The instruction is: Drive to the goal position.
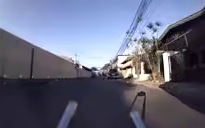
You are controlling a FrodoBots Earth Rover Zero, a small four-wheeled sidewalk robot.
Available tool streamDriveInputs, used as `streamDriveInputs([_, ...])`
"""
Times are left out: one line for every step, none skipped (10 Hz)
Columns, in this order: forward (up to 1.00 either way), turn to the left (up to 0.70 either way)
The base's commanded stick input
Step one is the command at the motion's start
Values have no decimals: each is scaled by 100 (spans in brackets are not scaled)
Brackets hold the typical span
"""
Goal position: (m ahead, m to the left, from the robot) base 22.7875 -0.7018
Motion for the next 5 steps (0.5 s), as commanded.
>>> streamDriveInputs([85, -23])
streamDriveInputs([85, -34])
streamDriveInputs([85, -34])
streamDriveInputs([85, -34])
streamDriveInputs([85, -34])
